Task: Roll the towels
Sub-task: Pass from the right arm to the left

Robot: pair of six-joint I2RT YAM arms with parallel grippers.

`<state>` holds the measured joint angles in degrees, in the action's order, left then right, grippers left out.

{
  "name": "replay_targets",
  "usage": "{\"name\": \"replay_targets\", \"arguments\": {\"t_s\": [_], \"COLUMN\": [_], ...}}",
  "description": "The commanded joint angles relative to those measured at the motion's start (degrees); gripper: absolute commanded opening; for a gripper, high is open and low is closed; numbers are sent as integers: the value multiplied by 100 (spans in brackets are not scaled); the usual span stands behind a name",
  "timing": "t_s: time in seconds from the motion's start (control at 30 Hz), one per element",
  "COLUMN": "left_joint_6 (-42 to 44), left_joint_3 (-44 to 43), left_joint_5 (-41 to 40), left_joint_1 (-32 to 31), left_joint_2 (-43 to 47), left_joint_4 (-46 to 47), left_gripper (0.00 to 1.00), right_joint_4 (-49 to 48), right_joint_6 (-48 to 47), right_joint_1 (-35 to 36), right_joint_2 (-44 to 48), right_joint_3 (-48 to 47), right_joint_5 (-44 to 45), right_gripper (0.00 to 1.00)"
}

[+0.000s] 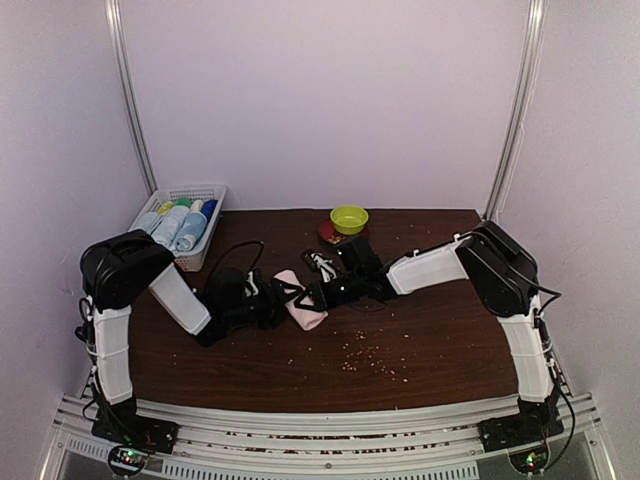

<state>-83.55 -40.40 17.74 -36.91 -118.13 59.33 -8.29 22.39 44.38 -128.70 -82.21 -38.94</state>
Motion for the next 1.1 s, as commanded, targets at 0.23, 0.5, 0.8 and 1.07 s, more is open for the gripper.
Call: {"name": "replay_targets", "arguments": {"t_s": [0.23, 0.5, 0.8, 1.07], "left_joint_6": [-31, 648, 1343, 1403], "left_joint_3": [171, -152, -318, -328], "left_joint_5": [-454, -900, -1428, -1380], "left_joint_1": [51, 61, 52, 43], "left_joint_2": [-611, -493, -313, -461], "left_joint_4": [0, -1117, -1950, -1853], "left_gripper": [66, 69, 71, 64], "right_joint_4": [840, 1177, 1456, 1271], "right_joint_6": [141, -3, -183, -131], "right_joint_1": [370, 458, 476, 480], "right_joint_2": [-650, -682, -785, -762], "right_joint_3": [171, -45, -273, -333], "right_joint_5": [-573, -688, -946, -1385], "right_gripper": [0, 0, 0, 0]}}
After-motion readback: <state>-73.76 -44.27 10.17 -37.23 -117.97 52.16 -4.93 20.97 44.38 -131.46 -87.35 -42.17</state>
